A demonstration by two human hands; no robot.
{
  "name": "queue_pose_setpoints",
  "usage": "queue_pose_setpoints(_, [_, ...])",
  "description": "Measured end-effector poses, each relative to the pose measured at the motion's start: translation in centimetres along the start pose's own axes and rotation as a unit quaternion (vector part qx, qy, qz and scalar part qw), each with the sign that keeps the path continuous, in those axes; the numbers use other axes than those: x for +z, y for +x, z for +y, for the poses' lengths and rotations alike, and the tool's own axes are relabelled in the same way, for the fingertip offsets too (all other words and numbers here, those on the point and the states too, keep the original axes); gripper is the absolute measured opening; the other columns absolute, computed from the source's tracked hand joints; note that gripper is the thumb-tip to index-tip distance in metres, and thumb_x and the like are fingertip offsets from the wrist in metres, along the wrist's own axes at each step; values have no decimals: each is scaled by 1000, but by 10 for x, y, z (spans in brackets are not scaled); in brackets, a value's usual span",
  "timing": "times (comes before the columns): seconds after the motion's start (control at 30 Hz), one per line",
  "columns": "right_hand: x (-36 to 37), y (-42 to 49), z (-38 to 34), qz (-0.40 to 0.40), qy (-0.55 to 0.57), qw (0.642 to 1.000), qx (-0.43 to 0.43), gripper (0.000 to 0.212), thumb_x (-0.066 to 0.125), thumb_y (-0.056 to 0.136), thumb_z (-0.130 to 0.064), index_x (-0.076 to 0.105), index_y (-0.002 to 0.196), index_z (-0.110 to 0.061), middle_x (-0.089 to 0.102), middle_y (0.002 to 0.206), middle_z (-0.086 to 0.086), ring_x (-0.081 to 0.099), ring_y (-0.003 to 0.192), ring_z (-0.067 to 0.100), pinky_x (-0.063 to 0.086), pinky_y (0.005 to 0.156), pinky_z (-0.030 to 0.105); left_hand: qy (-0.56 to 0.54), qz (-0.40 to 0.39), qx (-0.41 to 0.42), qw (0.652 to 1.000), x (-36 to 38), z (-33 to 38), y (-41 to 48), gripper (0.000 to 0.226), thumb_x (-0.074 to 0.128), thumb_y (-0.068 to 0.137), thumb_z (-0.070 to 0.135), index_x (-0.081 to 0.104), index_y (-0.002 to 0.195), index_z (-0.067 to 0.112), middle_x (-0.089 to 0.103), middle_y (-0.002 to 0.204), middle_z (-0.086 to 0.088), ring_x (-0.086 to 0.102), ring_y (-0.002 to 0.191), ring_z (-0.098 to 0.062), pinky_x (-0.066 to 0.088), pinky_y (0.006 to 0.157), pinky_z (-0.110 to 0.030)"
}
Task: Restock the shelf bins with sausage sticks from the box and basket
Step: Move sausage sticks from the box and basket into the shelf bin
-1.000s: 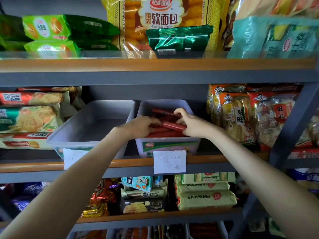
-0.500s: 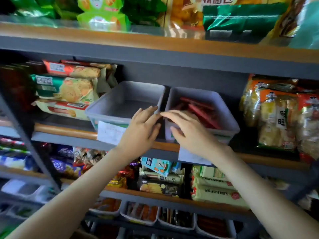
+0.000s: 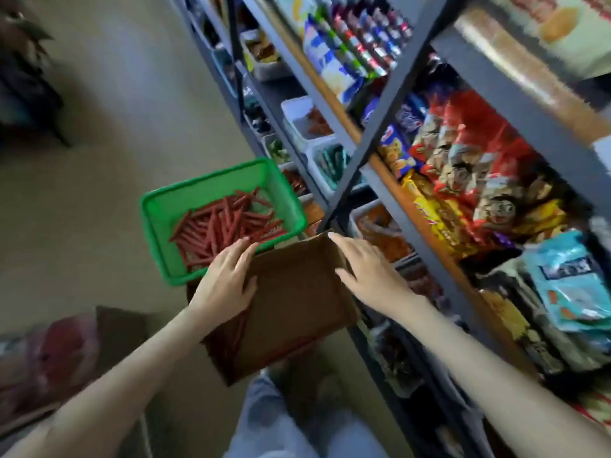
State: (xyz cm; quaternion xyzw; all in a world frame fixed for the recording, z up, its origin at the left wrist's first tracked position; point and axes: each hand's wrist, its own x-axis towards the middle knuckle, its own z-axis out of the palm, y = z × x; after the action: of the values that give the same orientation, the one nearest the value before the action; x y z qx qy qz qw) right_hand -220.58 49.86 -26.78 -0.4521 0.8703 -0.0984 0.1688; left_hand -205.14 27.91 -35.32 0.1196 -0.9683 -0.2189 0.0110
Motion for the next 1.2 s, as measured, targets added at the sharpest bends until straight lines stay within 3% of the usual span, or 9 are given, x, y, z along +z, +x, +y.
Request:
queue_pose_setpoints(0.13, [90,42,2,-114,-16,992,-55,63,45,99,-26,10,152,-19,30,150,1,27,137,17,25,109,28,6,-42,-130,991,66,-41,-63,67,47,78,33,45,137,1,44,140,-24,45,126,-39,39,104,-48])
queue_pose_setpoints(0.3, [231,77,25,-253,-73,960,-99,76,48,97,-30,-4,151,-21,21,155,4,20,141,21,18,113,33,8,-112,-236,965,172,-61,-102,88,84,60,24,45,136,3,46,137,-26,51,120,-42,45,95,-52])
queue_pose_setpoints(0.5, [357,106,68,-400,-141,893,-149,87,56,92,-37,-5,151,-22,6,158,5,8,144,25,8,116,43,1,-134,-330,934,287,-86,-93,85,78,70,28,39,141,4,18,151,-29,36,131,-47,40,99,-58])
queue_pose_setpoints(0.6, [385,113,81,-396,-164,880,-204,95,64,83,-47,2,151,-22,10,156,4,10,142,26,9,114,44,4,-151,-401,904,318,-87,-79,86,56,87,40,6,152,13,-14,155,-22,2,143,-42,17,114,-55])
queue_pose_setpoints(0.7, [393,120,87,-382,-137,872,-275,94,63,82,-50,5,151,-23,12,155,2,9,141,24,6,114,42,-8,-157,-451,878,334,-89,-64,89,48,90,48,-9,151,14,-22,154,-20,-13,141,-43,1,115,-51])
queue_pose_setpoints(0.87, [397,111,85,-368,-119,848,-361,85,60,84,-49,15,150,-23,20,153,5,13,141,24,4,113,40,18,-82,-474,877,341,-88,-58,91,70,76,35,22,148,6,13,154,-22,25,133,-45,24,109,-53])
queue_pose_setpoints(0.93, [401,104,84,-368,-134,846,-361,81,61,84,-44,17,150,-22,23,153,6,16,141,24,6,113,41,-22,-67,-495,866,334,-89,-52,95,71,77,30,14,150,10,13,153,-18,29,128,-40,28,105,-49])
queue_pose_setpoints(1.07, [402,98,81,-330,-113,845,-406,81,77,64,-29,43,137,-18,51,133,7,45,124,25,33,103,44,-27,-108,-500,859,328,-98,-44,76,63,84,33,22,141,3,30,138,-19,32,123,-34,27,103,-39])
queue_pose_setpoints(1.2, [398,102,79,-237,-86,893,-372,69,79,60,-14,56,125,-13,61,118,6,58,107,25,46,92,41,-28,-150,-482,863,326,-99,-44,58,62,82,36,37,123,3,40,127,-18,36,117,-33,29,99,-37])
